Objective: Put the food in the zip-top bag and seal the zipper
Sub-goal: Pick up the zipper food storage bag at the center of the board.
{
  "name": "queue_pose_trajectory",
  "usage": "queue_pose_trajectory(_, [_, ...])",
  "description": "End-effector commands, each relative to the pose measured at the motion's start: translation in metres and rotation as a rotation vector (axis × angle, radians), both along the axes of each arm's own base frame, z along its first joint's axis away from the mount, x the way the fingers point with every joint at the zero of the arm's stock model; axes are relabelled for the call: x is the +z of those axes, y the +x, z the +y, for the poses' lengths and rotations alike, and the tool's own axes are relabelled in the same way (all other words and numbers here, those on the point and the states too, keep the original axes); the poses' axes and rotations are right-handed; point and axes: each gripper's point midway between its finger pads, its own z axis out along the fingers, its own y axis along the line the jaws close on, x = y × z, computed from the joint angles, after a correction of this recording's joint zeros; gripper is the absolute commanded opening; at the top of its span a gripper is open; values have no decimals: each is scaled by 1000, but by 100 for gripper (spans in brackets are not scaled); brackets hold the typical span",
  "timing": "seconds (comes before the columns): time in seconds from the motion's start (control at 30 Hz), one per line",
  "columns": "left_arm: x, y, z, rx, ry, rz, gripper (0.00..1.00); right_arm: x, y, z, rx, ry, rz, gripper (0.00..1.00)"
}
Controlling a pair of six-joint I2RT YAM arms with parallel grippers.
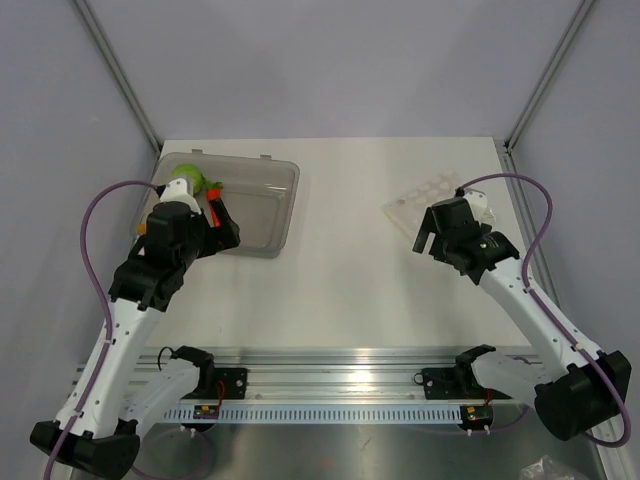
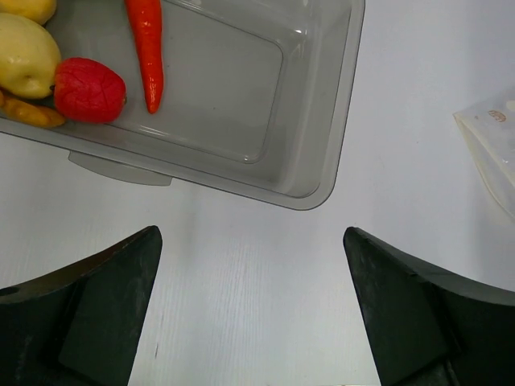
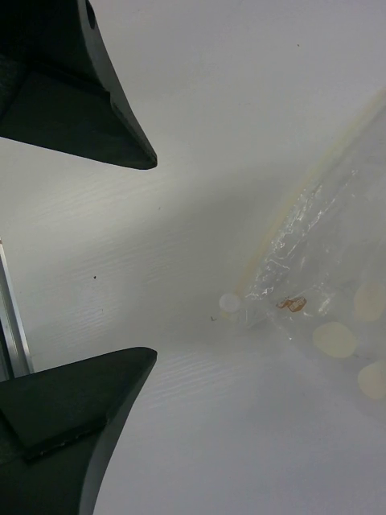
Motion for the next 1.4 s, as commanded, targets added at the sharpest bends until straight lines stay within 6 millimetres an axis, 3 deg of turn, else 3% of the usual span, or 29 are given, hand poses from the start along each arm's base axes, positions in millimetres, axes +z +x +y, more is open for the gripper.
queue_pose_trajectory(0.0, [7,7,1,42,-39,-32,99,4,-1,-7,-16,-28,-24,100])
queue_pose_trajectory(0.17, [-6,8,-2,30,-22,29,99,5,-3,-8,-14,-28,-36,99])
queue_pose_trajectory(0.5, [-11,9,1,47,-11,38,99,5,-9,-14,-59,-4,-84,100])
queue_pose_trajectory(0.77, [-66,10,-48,-132,-133,285,99,-6,-11,-4,68,-65,61,100])
queue_pose_trajectory(0.9, [-81,8,-59,-213,-145,313,99,-4,-2,9,160,-172,93,100])
queue_pose_trajectory(1.03, [-77,8,-58,-237,-127,275,99,-13,5,46,304,-314,112,100])
queue_pose_trajectory(1.1, [-73,8,-57,-242,-117,261,99,-15,10,55,322,-344,121,100])
queue_pose_trajectory(1.23, [-64,6,-54,-243,-101,235,99,-26,31,54,321,-448,113,100])
queue_pose_trajectory(1.37, [-65,3,-51,-229,-97,229,99,-28,59,38,311,-539,122,100])
